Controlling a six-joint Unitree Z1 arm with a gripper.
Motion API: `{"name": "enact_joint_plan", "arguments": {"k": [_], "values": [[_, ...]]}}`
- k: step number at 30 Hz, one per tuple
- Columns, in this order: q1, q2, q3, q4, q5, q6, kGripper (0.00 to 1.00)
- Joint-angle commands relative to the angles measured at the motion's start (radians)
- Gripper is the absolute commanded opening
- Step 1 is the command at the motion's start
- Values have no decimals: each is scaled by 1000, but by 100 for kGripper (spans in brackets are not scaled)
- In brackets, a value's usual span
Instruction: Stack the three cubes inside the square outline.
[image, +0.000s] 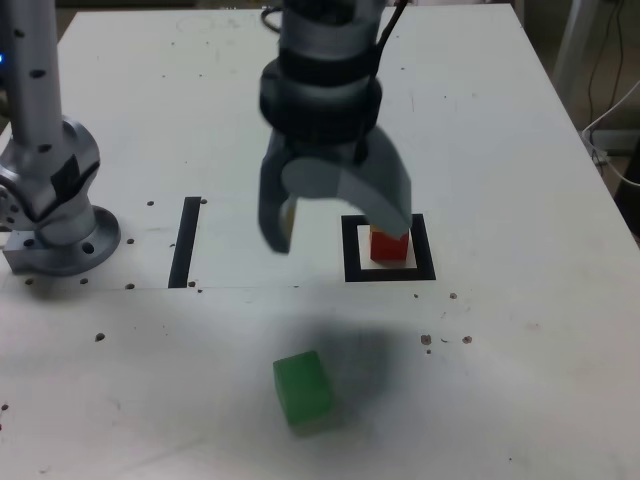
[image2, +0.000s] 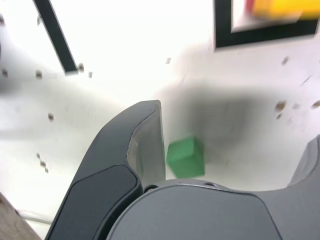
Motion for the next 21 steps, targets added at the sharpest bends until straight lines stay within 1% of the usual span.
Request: {"name": "enact_joint_plan", "arguments": {"k": [1,7,10,15,21], "values": [[-27,2,6,0,-14,-42,99],[-91,12,36,-12,-58,-190,99],[-110,22,62,-37,-90,-239,99],[-143,49,112,-110,-157,-277,99],[-167,83,148,-176,-202,-282,99]]}}
